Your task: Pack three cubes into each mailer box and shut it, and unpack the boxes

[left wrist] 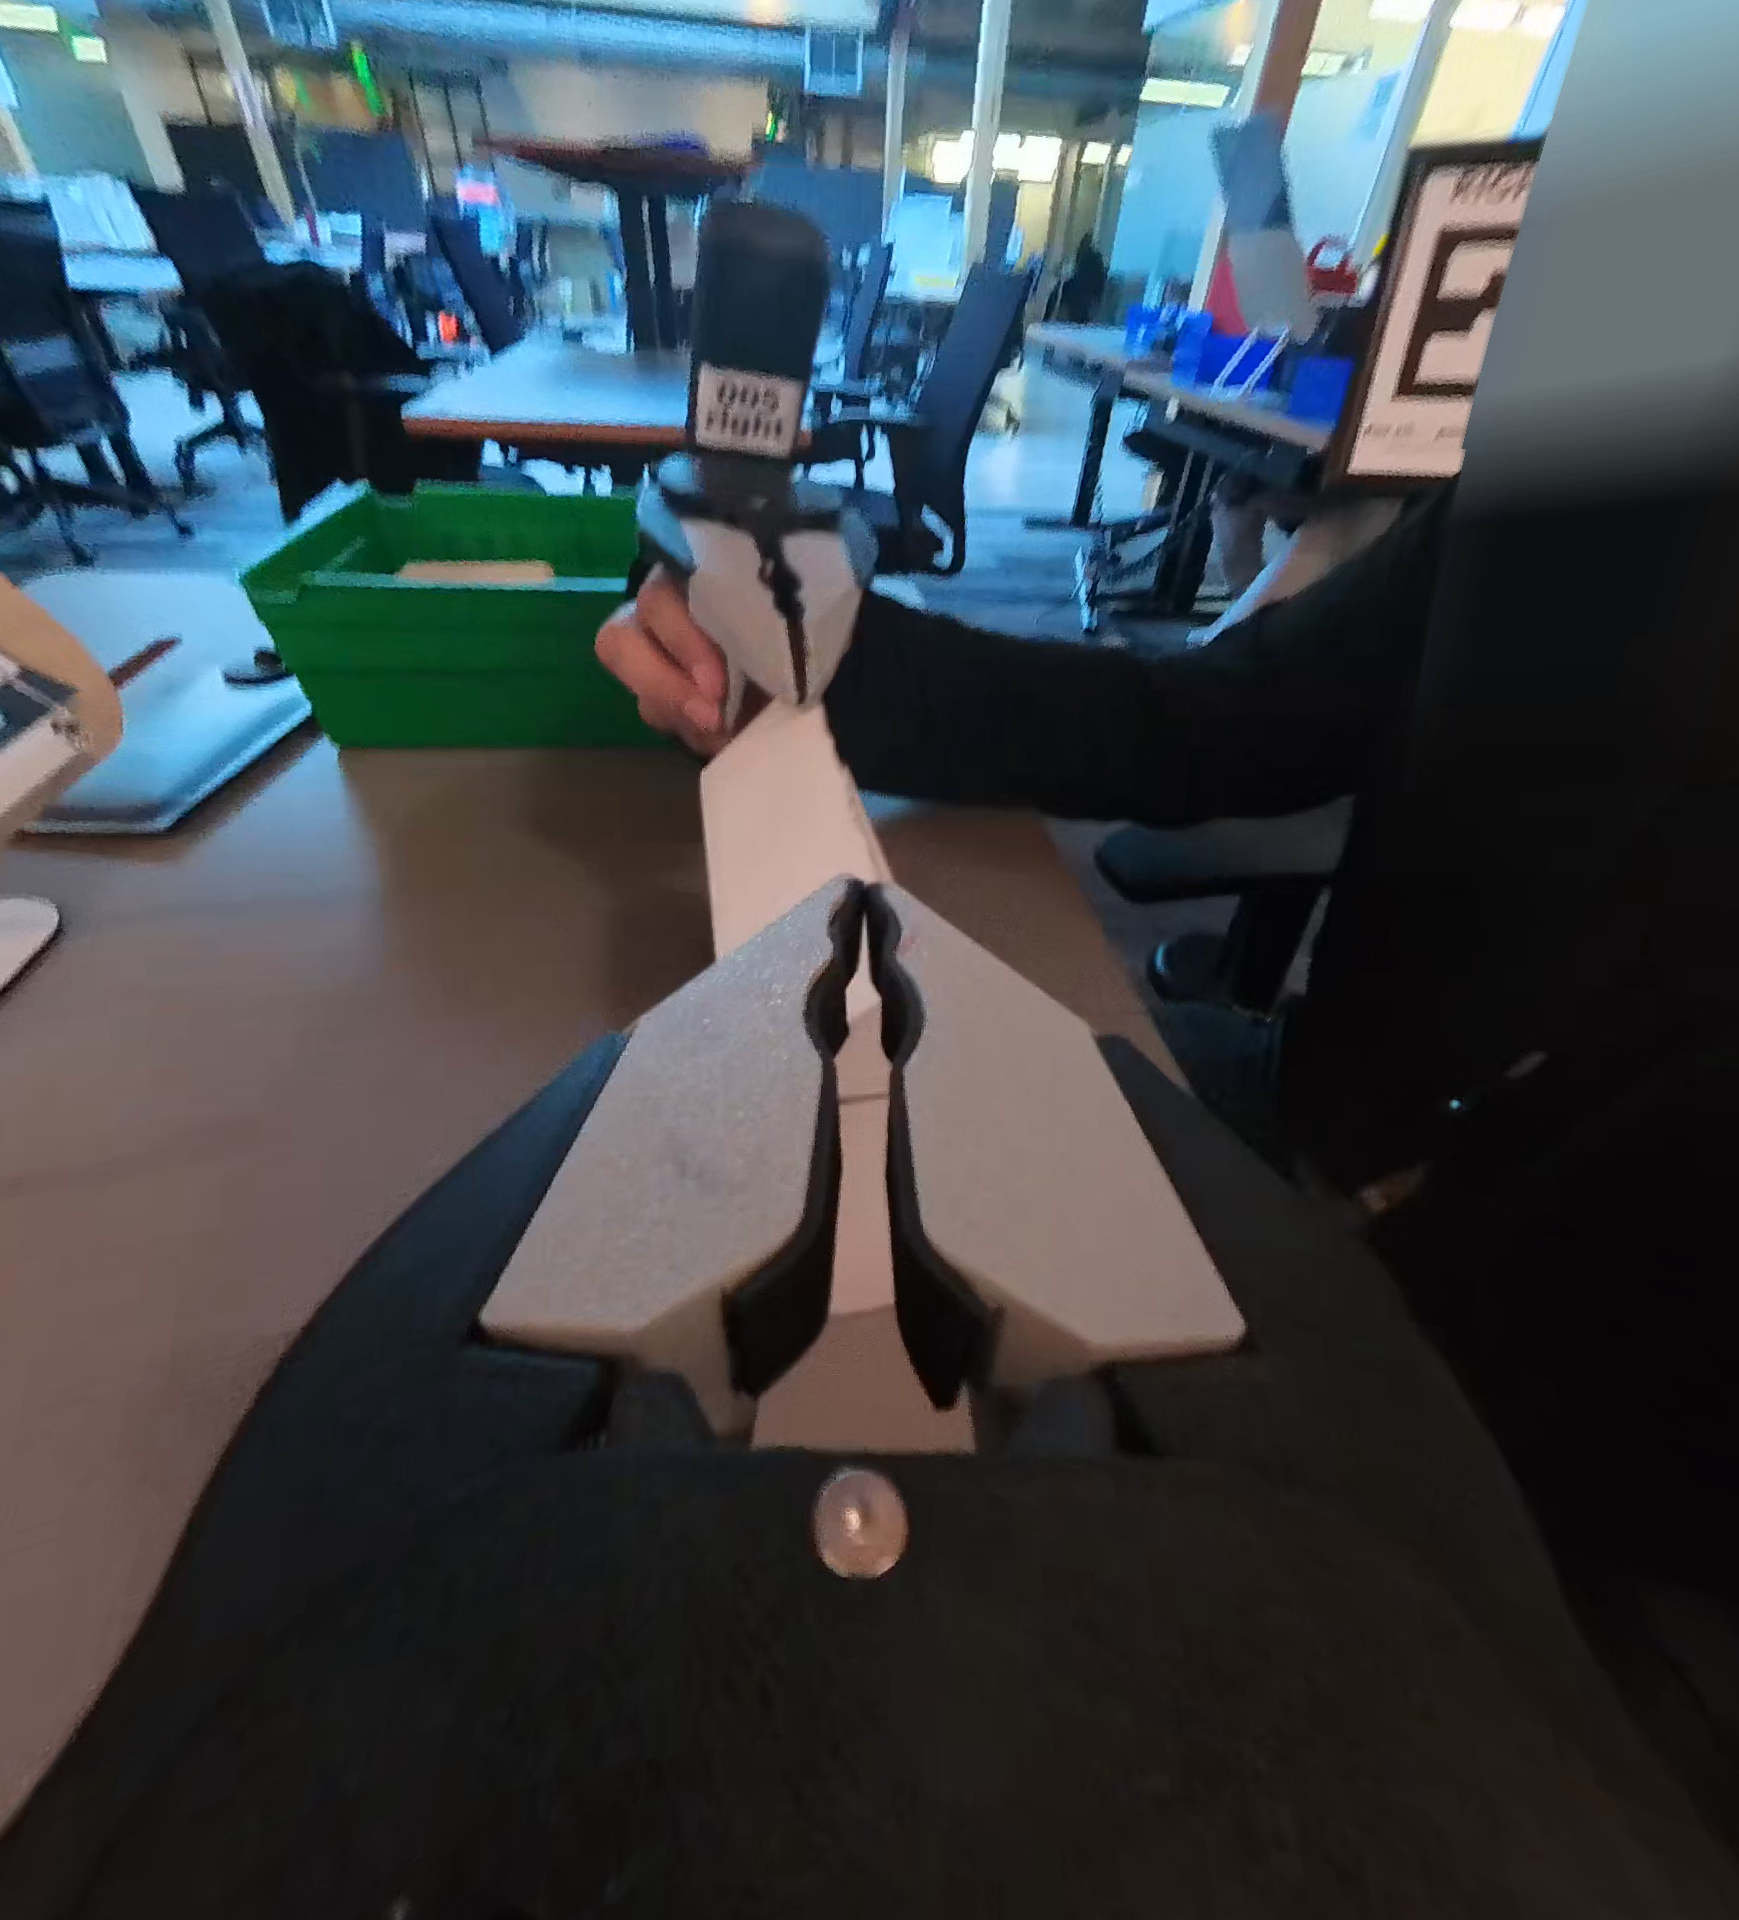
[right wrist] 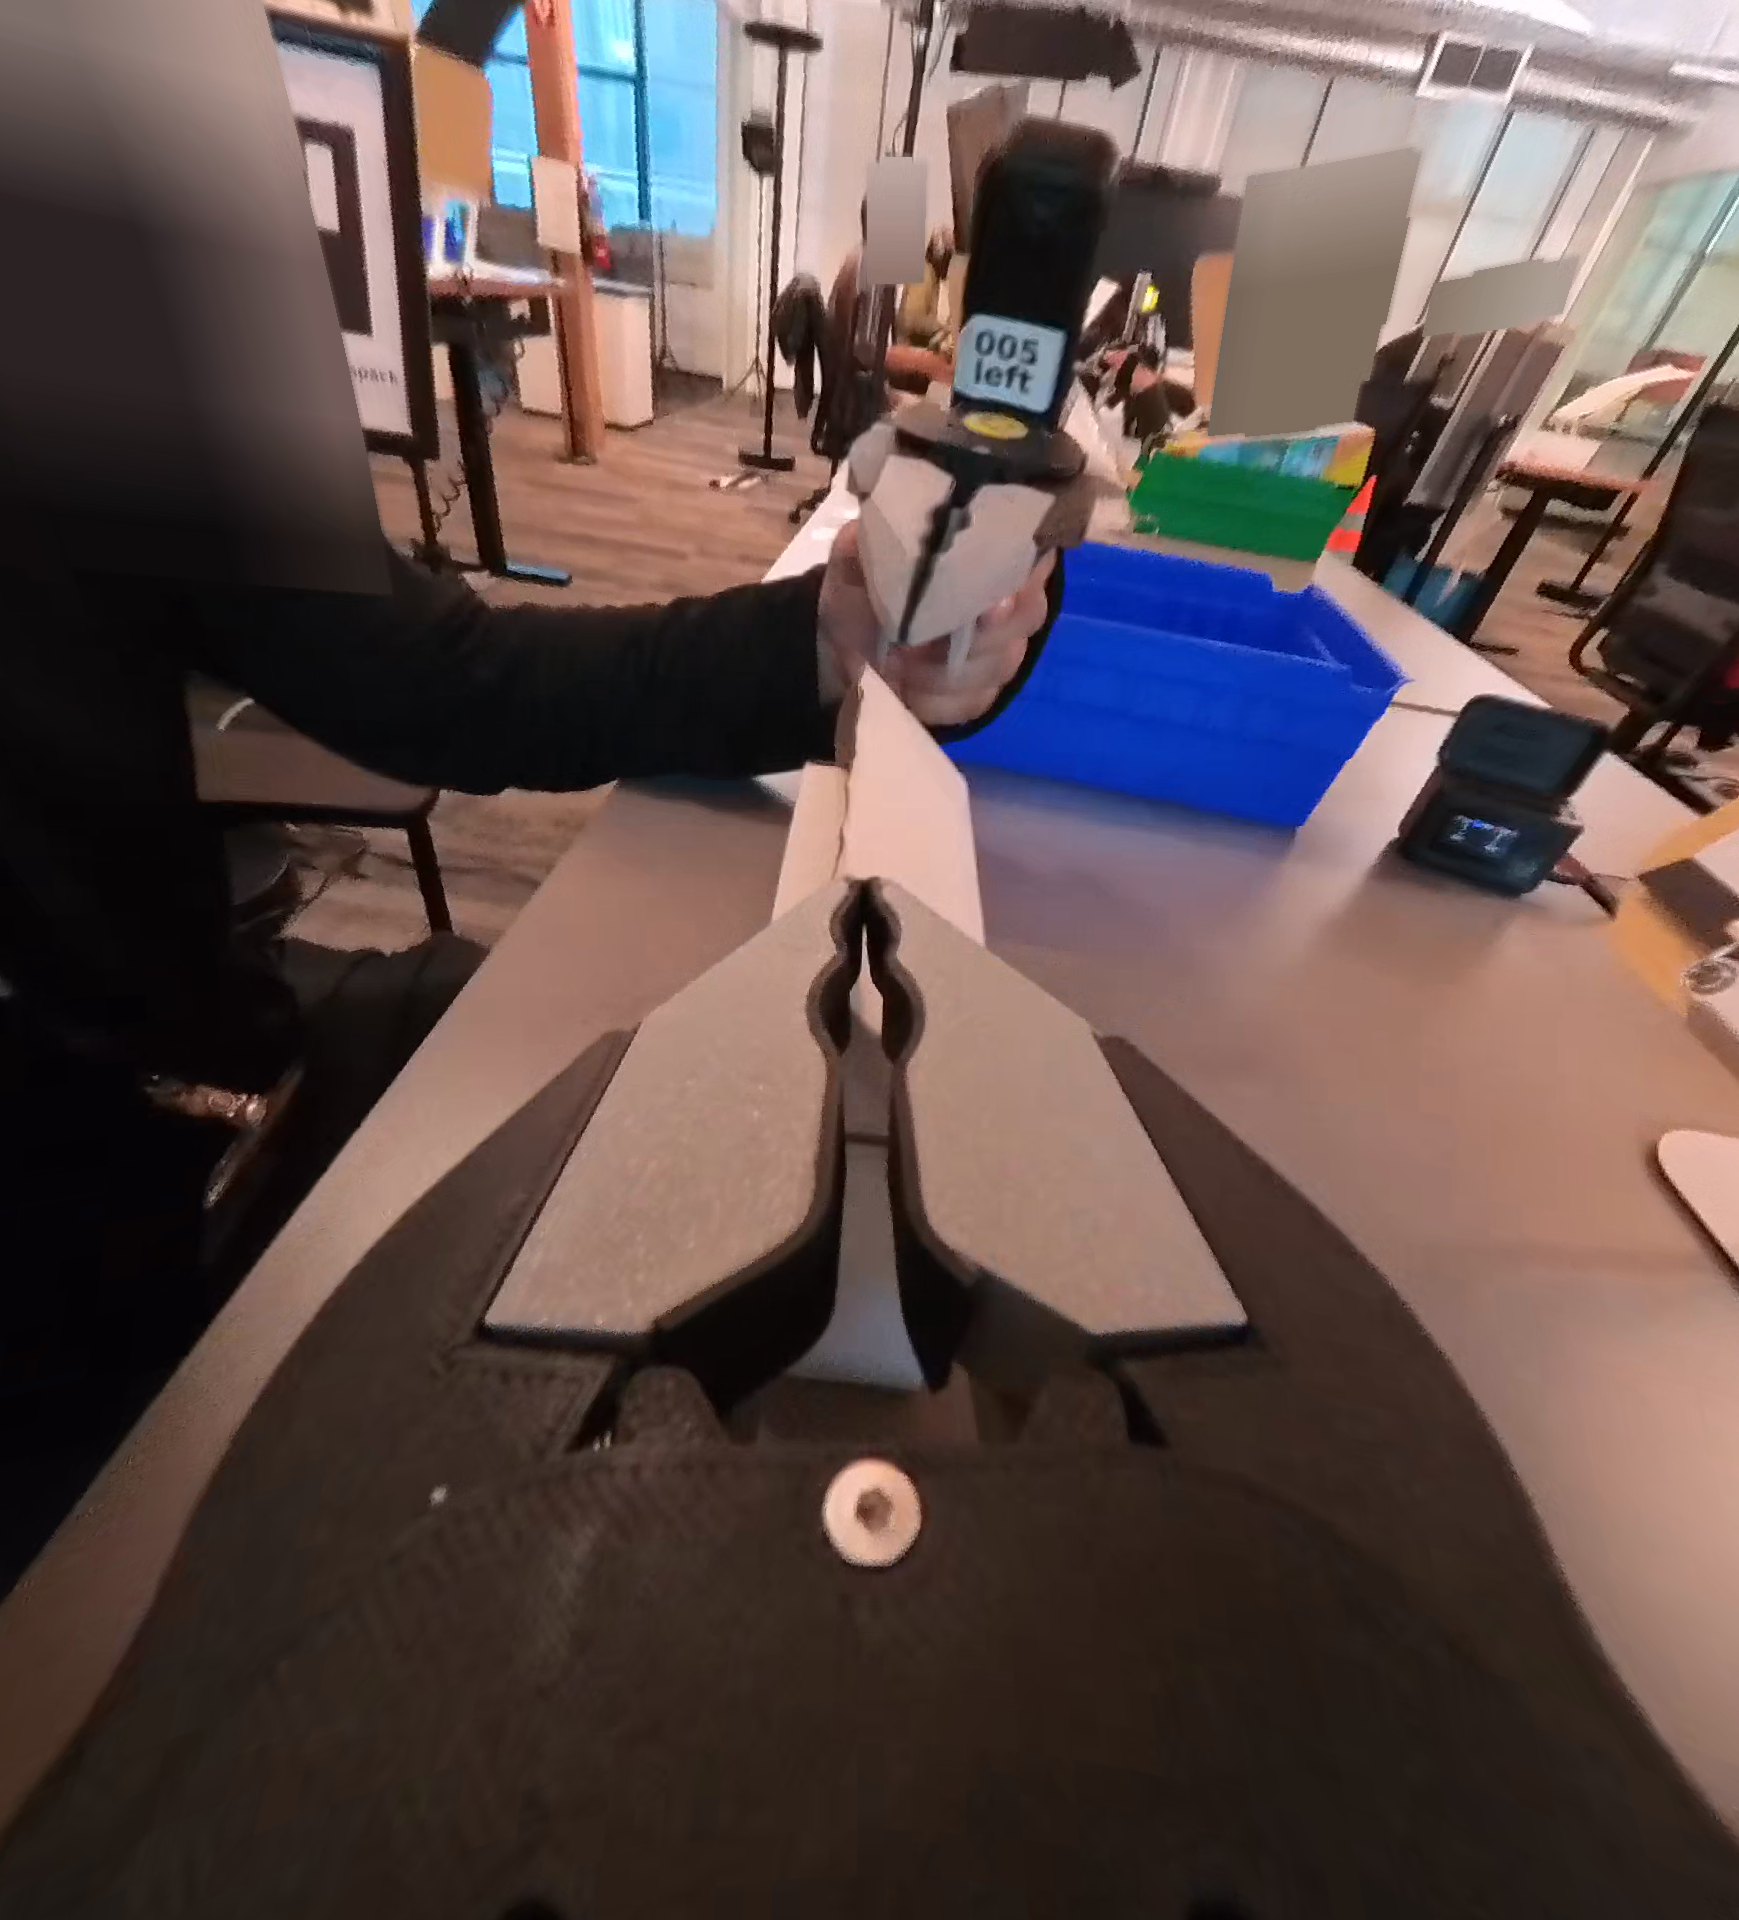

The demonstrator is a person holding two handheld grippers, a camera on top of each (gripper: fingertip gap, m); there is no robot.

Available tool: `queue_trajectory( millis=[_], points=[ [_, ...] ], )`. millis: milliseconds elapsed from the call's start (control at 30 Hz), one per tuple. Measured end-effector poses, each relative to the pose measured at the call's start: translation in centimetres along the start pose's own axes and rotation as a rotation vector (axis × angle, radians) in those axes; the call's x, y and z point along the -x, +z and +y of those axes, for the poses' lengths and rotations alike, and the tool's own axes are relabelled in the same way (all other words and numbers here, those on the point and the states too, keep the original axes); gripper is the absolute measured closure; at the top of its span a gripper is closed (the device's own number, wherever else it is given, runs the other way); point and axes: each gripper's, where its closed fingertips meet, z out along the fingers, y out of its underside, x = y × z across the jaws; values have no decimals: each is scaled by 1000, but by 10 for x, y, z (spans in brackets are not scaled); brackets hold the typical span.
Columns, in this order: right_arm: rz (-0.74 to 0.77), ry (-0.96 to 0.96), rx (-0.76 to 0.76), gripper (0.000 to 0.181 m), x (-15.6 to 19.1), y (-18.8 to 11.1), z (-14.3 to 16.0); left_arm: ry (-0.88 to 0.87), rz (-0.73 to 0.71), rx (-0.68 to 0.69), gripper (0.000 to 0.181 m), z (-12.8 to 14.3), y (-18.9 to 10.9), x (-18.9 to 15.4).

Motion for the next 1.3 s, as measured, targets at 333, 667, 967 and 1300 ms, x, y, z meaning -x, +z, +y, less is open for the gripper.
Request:
queue_trajectory(
  millis=[333, 667, 967, 1300],
  points=[
    [-88, 37, 119, 181, 10, 7, 32, -22, 104, 204, 181, 46, 19, -11],
    [-95, 122, -106, 181, 0, -11, -4, -36, 109, 178, 181, 45, 18, -8],
    [-154, 109, 88, 181, 7, -14, 32, -27, 99, 182, 181, 46, 18, -8],
    [-225, 124, 93, 181, 21, -4, 33, -5, 175, 107, 181, 29, 12, -23]
  ],
)
